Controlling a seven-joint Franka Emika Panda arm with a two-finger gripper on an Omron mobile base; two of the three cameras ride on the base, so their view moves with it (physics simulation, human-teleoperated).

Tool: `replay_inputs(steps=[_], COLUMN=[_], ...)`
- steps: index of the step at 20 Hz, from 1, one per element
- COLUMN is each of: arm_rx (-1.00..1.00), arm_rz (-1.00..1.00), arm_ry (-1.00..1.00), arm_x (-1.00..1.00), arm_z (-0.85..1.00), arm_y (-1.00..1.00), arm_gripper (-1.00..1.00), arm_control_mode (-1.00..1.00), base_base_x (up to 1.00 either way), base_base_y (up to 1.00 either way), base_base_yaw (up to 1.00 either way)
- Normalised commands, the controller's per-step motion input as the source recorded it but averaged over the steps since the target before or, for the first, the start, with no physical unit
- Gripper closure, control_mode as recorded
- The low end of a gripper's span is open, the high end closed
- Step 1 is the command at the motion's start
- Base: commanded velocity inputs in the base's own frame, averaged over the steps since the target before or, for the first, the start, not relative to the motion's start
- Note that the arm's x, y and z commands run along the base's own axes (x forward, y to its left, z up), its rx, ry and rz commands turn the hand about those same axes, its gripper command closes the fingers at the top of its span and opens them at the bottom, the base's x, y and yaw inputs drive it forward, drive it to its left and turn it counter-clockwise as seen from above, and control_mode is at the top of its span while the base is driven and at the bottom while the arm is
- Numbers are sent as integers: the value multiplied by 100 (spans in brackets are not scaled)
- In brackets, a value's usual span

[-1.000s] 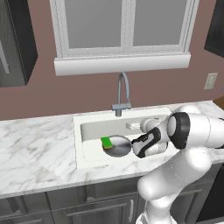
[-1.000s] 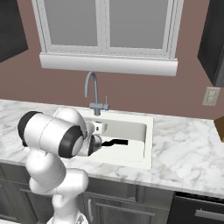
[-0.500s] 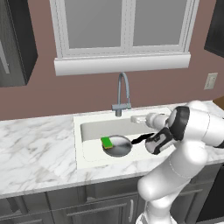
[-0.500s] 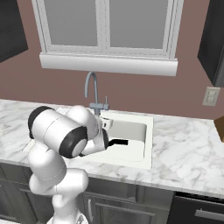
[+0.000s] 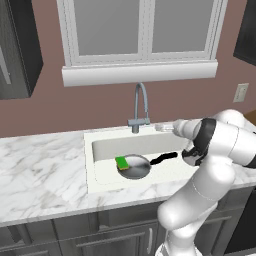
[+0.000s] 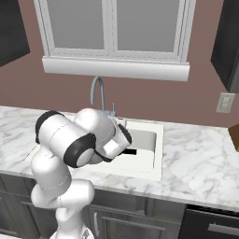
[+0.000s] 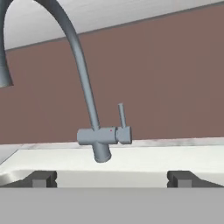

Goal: Pick the pan and sponge and place them into the sink. Then turn on the water.

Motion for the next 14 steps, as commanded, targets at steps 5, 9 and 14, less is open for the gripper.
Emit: replay_inputs(steps=[5,9,14], arm_rx=[6,7,7], arm_rz=[7,7,6], arm_ry=[-10,-10,-10], arm_x=[23,19,9], arm_z=[1,-1,-12], arm_y=[-20,-28,-24], arm_gripper=[-100,-100,-100], arm_control_mode=[-100,-100,-100], base_base_x=[0,0,0], base_base_y=[0,0,0], base_base_yaw=[0,0,0])
